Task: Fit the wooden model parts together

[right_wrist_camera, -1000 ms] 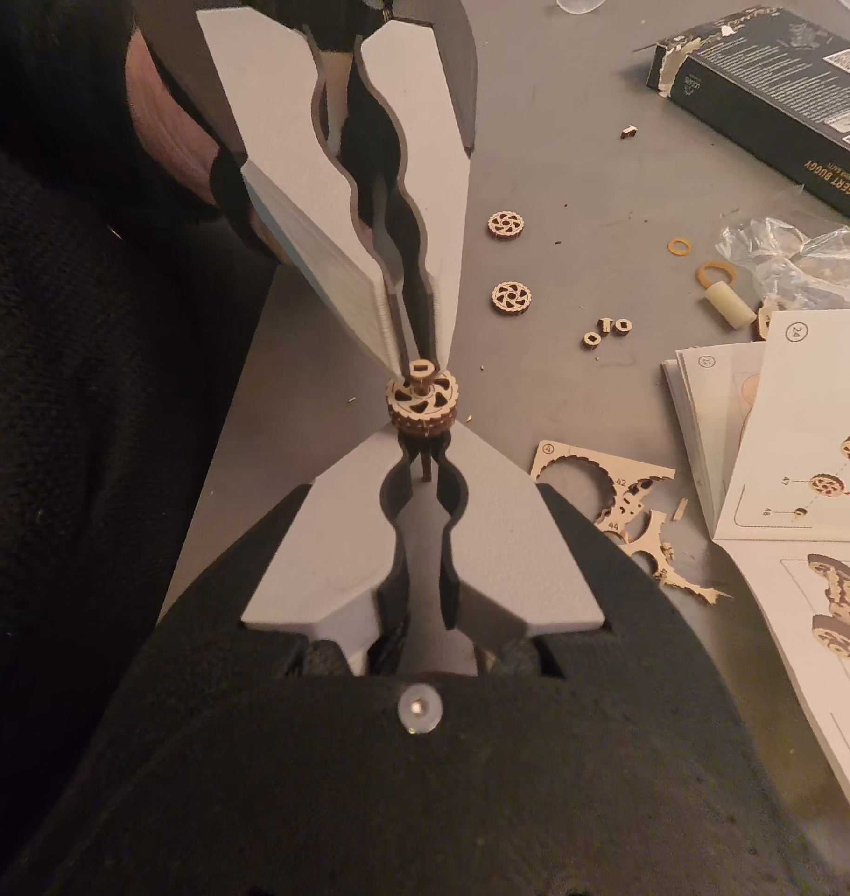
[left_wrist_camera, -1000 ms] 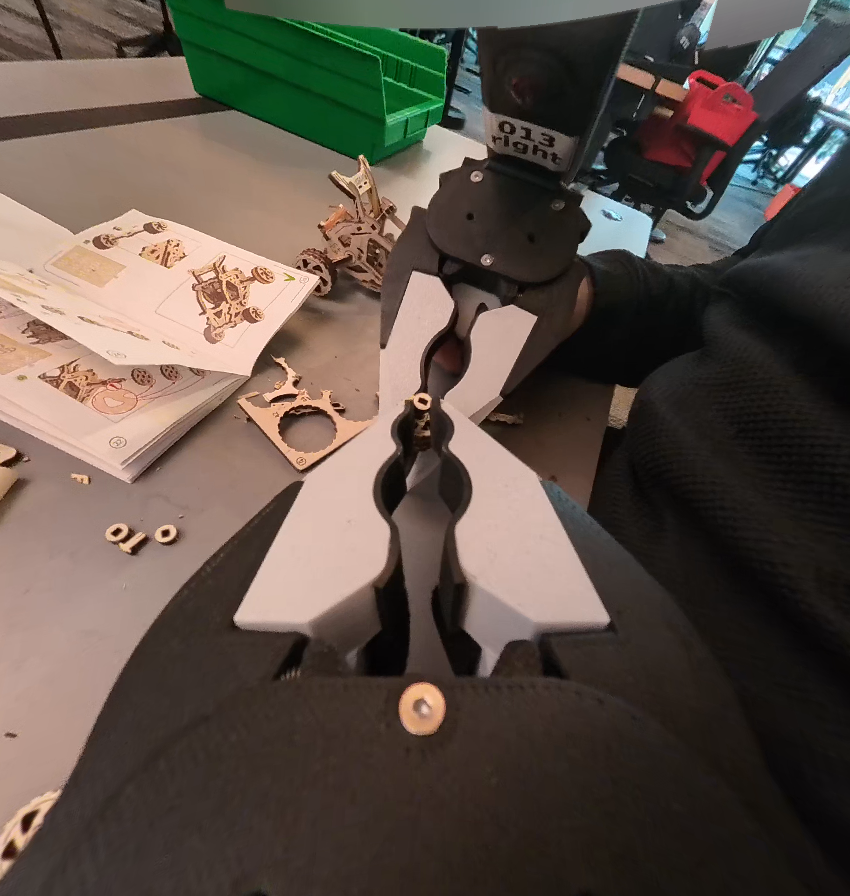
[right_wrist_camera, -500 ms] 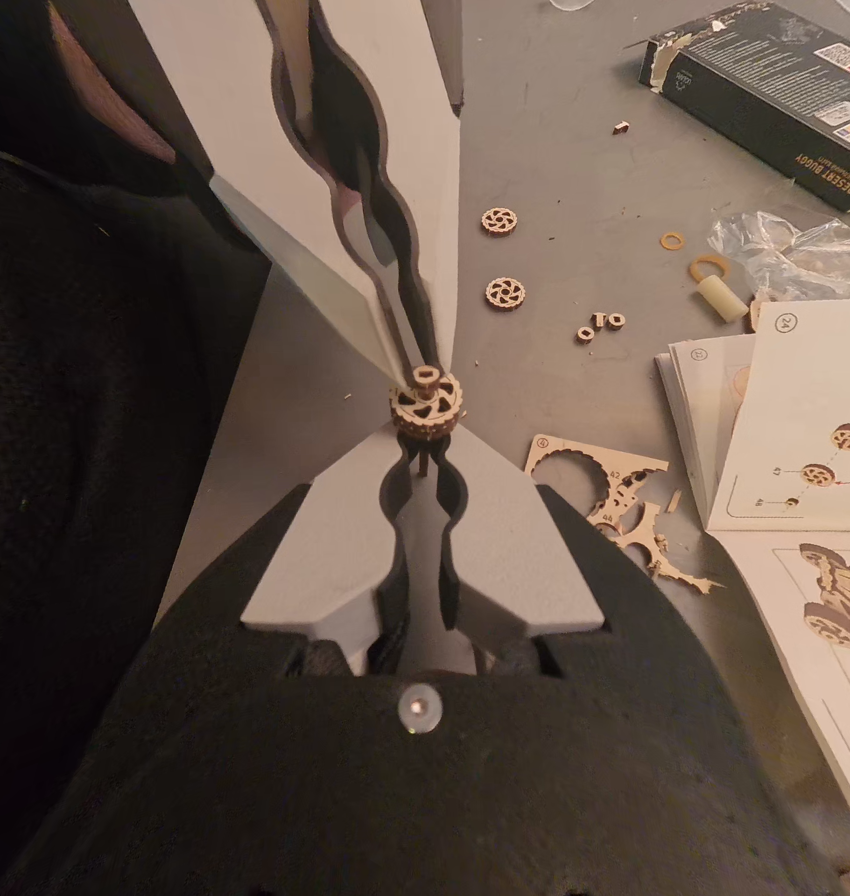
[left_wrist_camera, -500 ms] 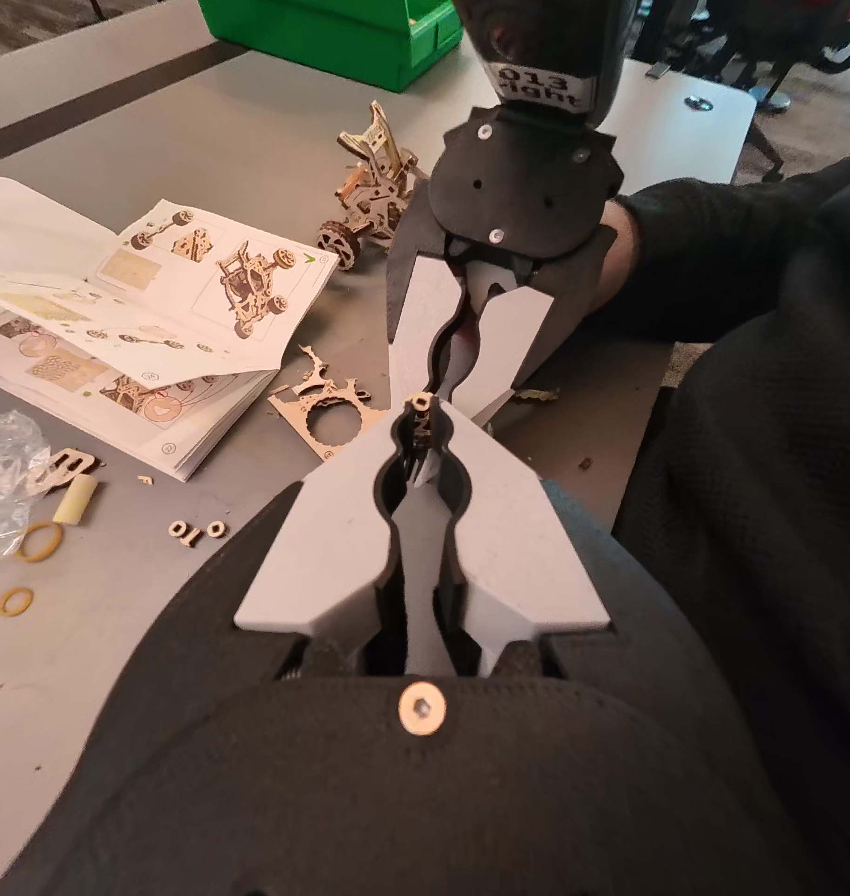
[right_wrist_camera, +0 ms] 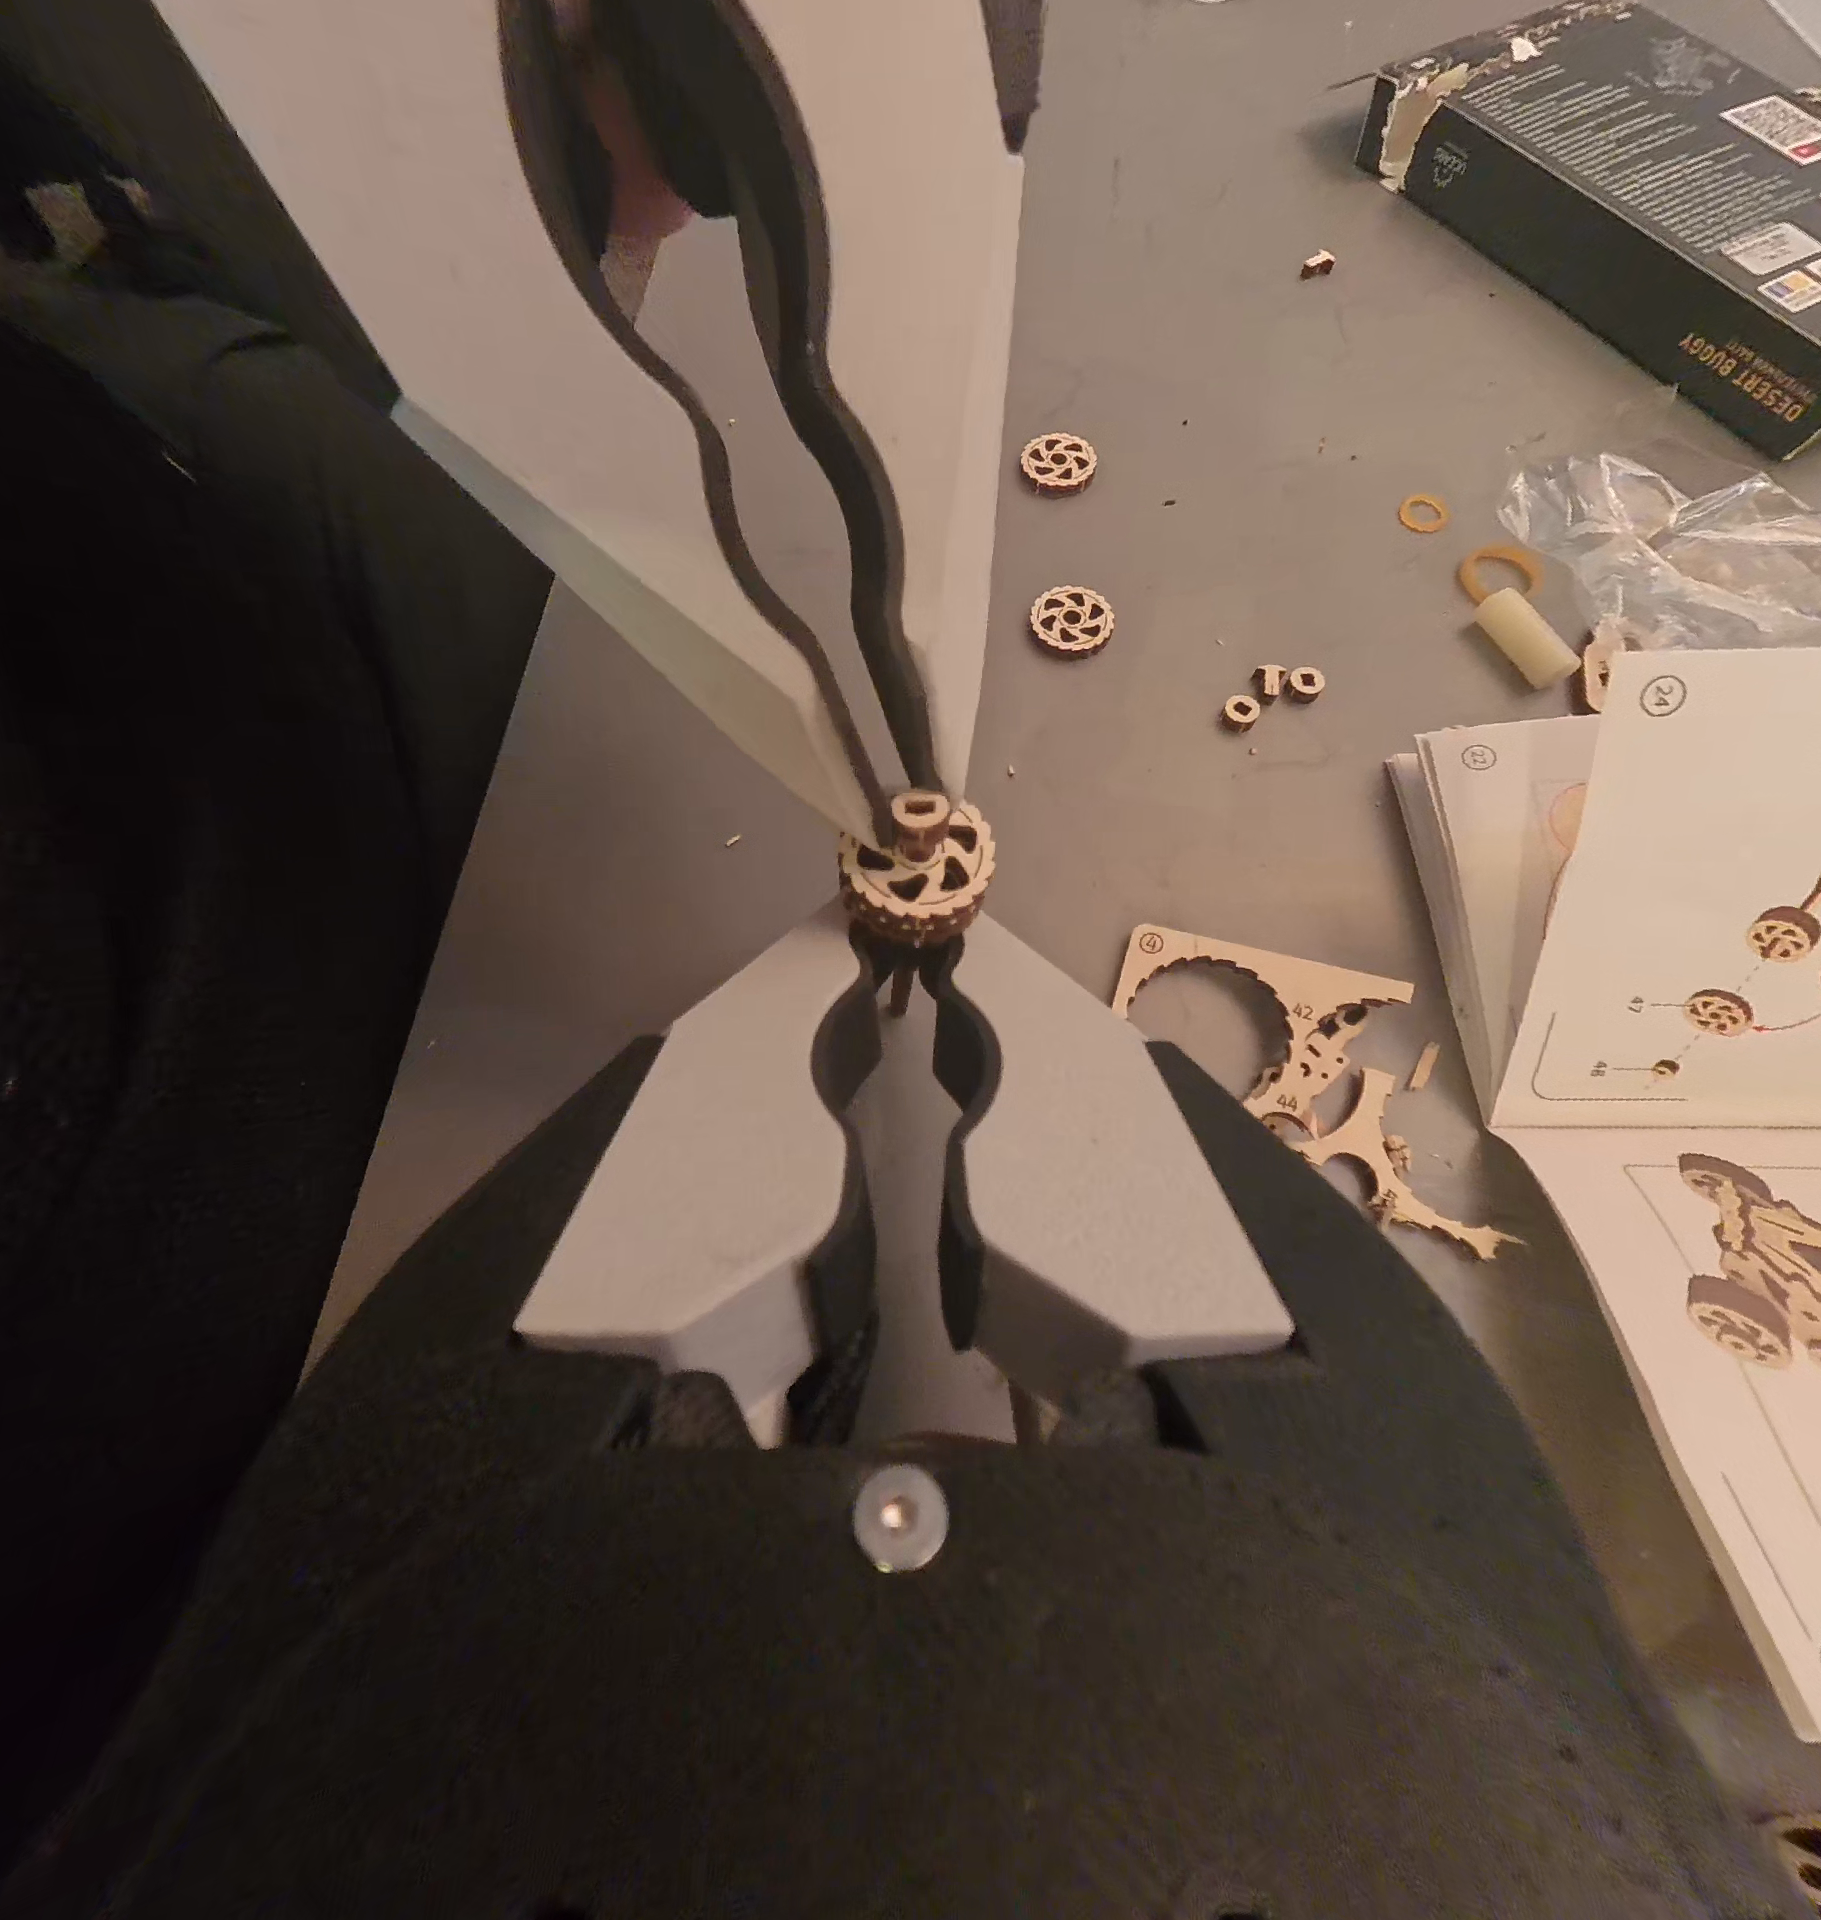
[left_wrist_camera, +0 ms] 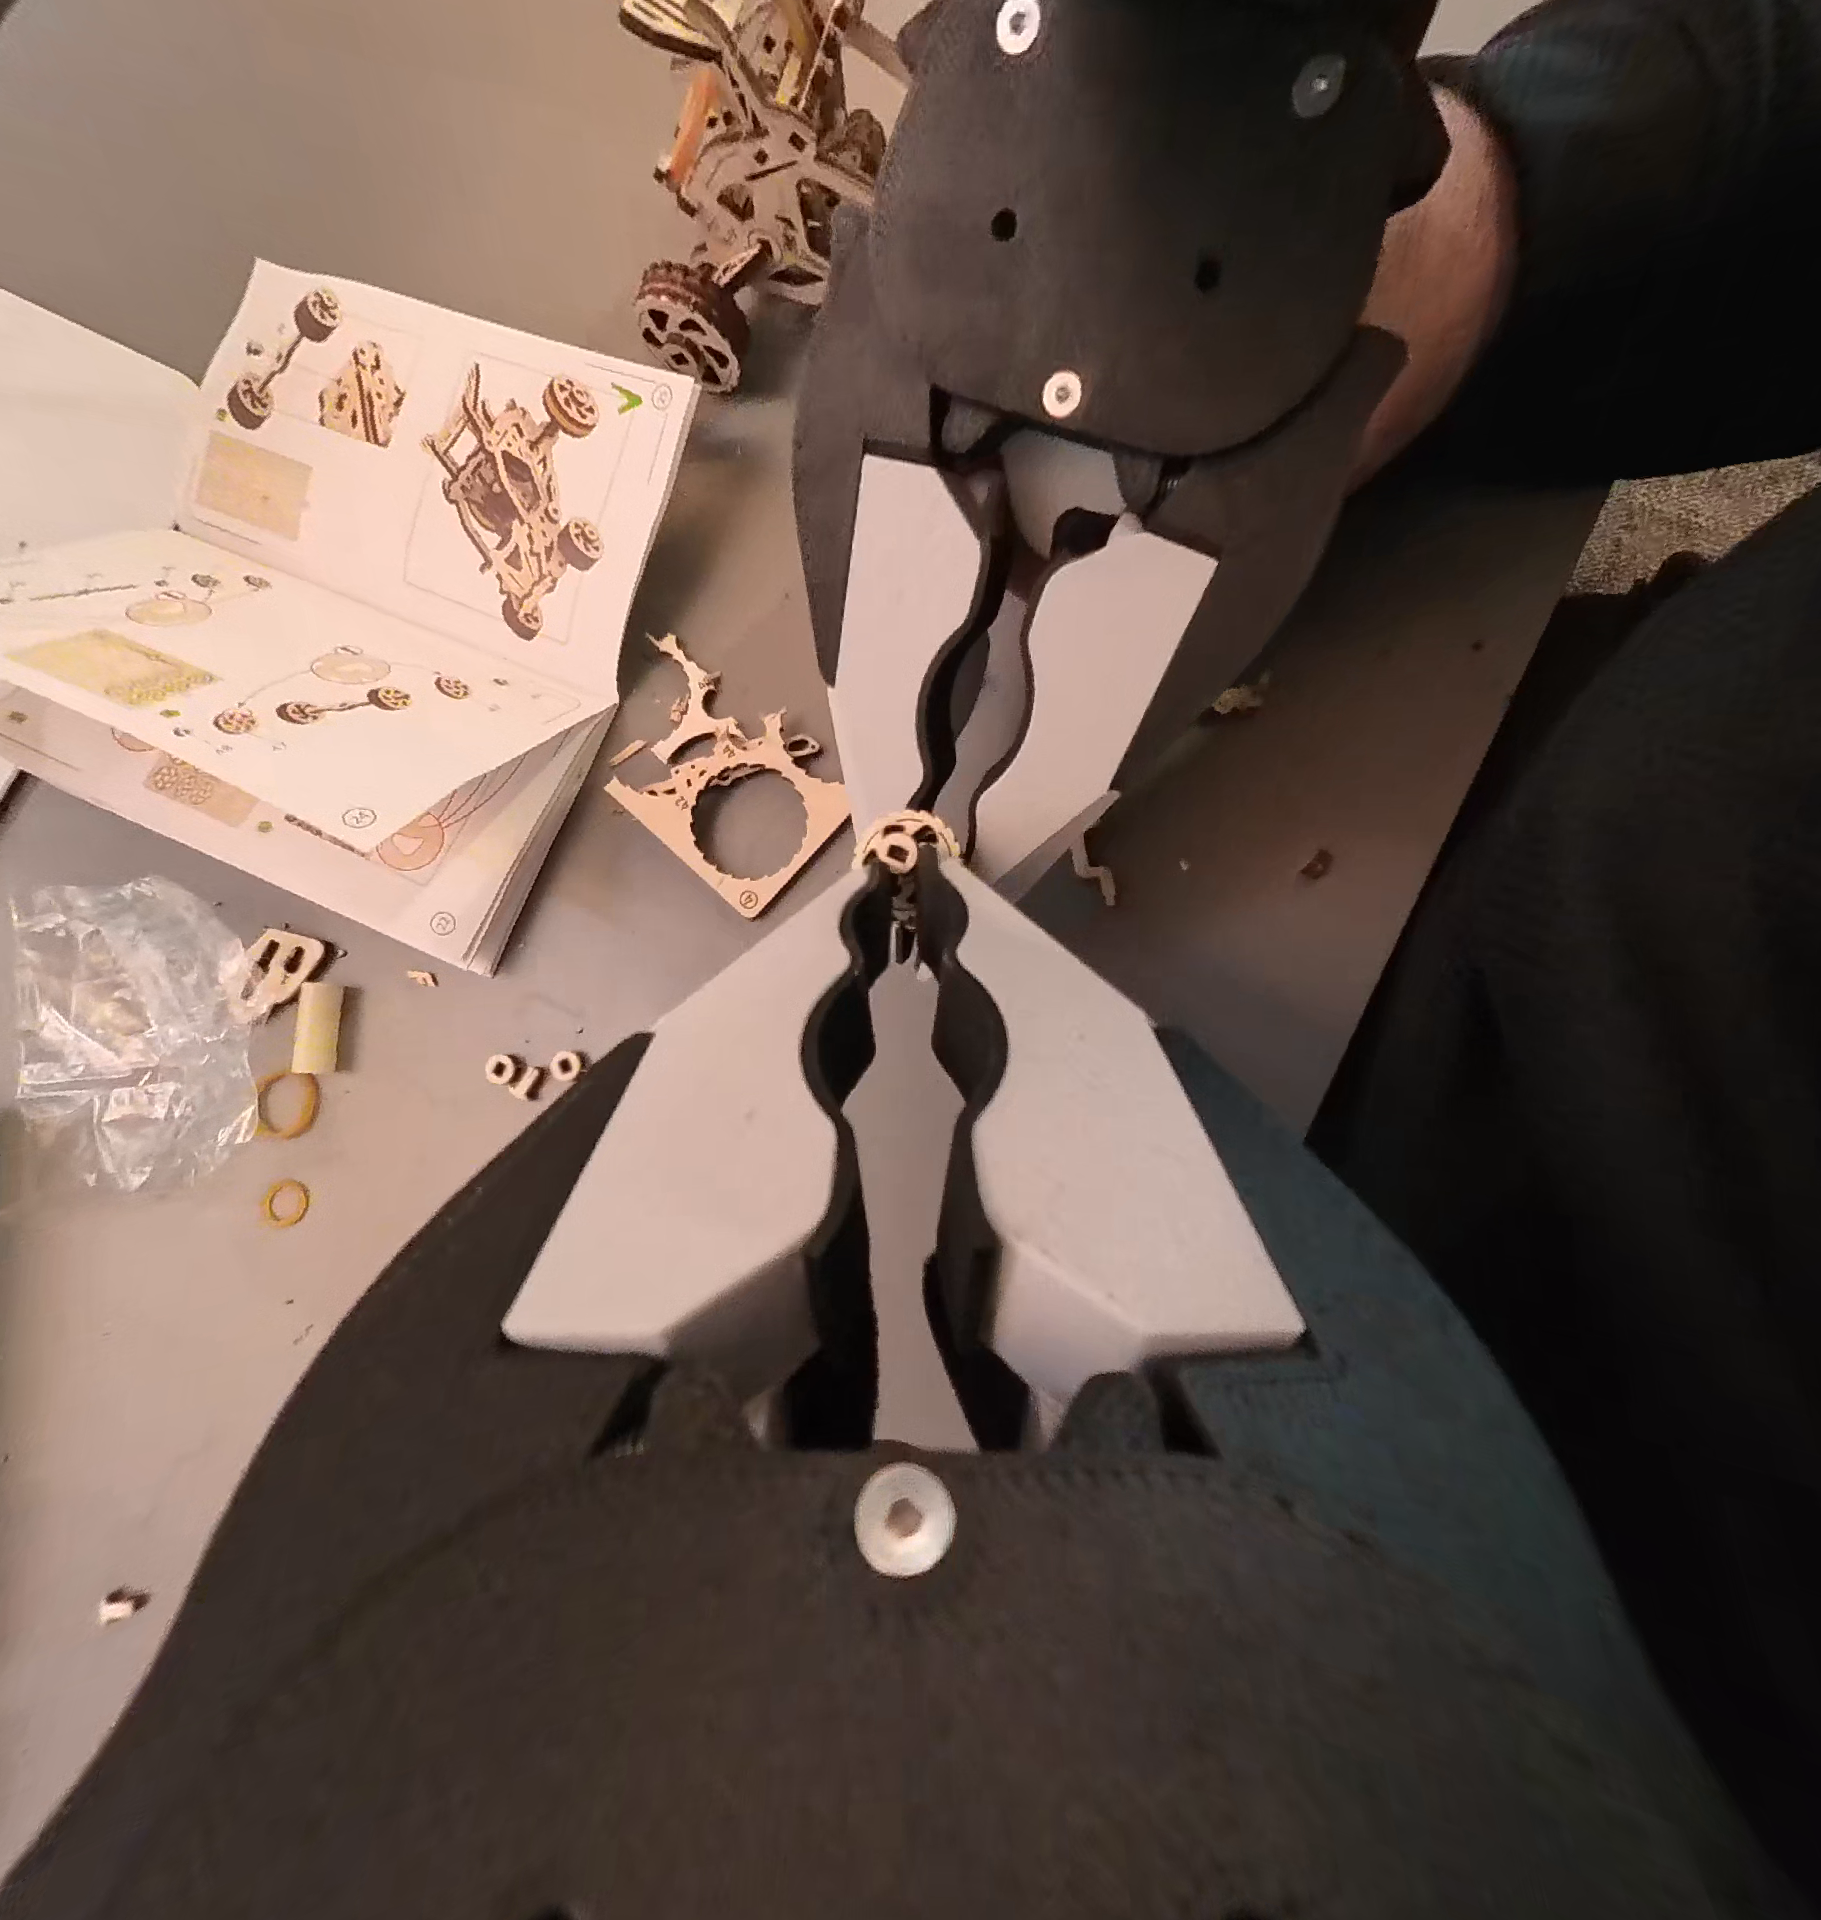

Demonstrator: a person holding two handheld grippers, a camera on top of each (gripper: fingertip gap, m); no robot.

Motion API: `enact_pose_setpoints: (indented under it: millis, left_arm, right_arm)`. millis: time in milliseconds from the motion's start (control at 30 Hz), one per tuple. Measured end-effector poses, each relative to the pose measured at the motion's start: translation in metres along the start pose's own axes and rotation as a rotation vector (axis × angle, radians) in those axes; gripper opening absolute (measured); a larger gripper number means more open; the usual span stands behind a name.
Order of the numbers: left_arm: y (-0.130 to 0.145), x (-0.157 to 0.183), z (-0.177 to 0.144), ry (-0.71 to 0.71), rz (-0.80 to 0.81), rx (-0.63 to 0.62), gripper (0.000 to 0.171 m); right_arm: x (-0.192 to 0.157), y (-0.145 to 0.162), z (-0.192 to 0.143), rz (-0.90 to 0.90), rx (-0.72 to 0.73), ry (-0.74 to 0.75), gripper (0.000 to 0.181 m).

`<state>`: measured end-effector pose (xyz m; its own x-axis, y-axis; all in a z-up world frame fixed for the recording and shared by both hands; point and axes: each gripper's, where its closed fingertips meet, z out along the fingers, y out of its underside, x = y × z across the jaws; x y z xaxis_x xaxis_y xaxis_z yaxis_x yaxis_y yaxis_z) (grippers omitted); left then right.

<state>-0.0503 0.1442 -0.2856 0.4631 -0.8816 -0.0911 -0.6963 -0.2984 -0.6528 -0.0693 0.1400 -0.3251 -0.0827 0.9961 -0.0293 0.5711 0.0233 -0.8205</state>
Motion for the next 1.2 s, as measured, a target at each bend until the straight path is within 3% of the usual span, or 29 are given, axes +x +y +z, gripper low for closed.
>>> enact_pose_setpoints:
  millis: [100,333,533,633,800,1033,1200]
  left_arm:
    - [0.0,0.001,0.0,0.008,0.01,-0.021,0.003]
    - [0.001,0.001,-0.006,0.071,-0.105,0.065,0.007]
    - [-0.009,-0.01,-0.025,0.231,-0.46,0.339,0.012]
    - [-0.011,-0.015,-0.02,0.304,-0.611,0.408,0.018]
    - [-0.004,-0.009,-0.001,0.356,-0.706,0.384,0.024]
    - [-0.008,-0.005,0.001,0.466,-0.82,0.425,0.016]
    - [-0.007,-0.004,0.003,0.463,-0.791,0.336,0.016]
  right_arm:
    - [0.0,0.0,0.0,-0.003,0.0,0.0,0.0]
    - [-0.002,-0.001,0.001,-0.012,0.013,-0.01,0.0]
    - [-0.001,-0.001,0.001,-0.002,0.015,-0.017,0.0]
    - [-0.001,-0.001,0.001,0.0,0.015,-0.017,0.0]
    - [-0.001,-0.001,0.001,0.002,0.015,-0.018,0.0]
    - [-0.001,0.0,0.001,0.003,0.015,-0.014,0.0]
    - [0.0,-0.001,0.001,-0.01,0.008,0.0,0.0]
